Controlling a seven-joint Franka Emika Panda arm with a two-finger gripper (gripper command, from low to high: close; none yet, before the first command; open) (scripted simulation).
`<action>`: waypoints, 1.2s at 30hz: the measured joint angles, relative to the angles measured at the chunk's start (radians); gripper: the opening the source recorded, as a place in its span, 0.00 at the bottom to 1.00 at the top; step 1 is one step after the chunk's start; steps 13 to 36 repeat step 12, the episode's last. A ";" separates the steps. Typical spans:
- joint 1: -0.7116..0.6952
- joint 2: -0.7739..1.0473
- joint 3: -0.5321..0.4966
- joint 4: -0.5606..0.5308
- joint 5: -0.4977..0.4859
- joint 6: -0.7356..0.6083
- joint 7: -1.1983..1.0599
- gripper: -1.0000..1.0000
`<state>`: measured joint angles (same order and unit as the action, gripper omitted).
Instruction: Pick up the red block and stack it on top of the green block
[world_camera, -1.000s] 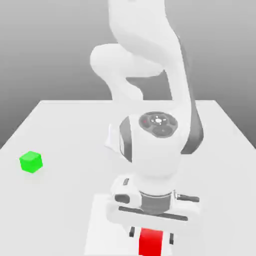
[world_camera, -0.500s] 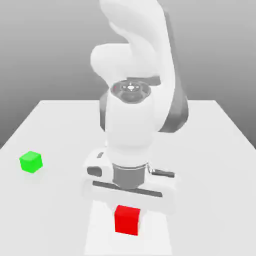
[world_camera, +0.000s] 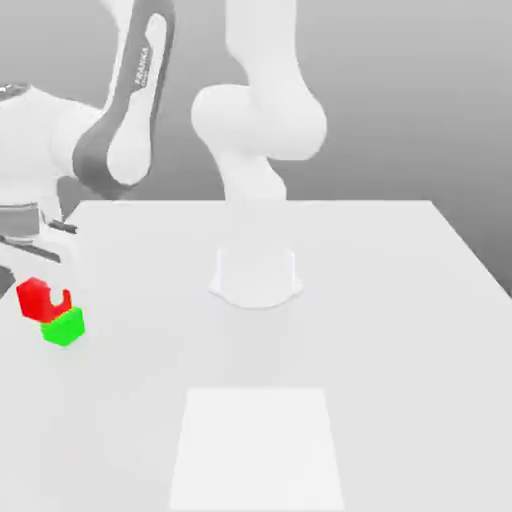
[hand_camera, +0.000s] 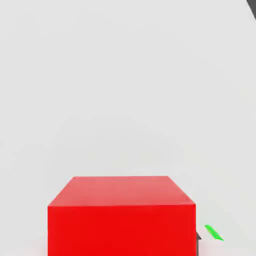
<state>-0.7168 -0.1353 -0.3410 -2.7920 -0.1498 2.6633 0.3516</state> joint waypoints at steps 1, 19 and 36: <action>-0.026 -0.019 -0.031 -0.017 0.000 0.000 -0.044 0.00; -0.036 0.205 -0.021 -0.028 0.257 0.220 -0.276 1.00; -0.036 0.205 -0.021 -0.028 0.257 0.220 -0.276 1.00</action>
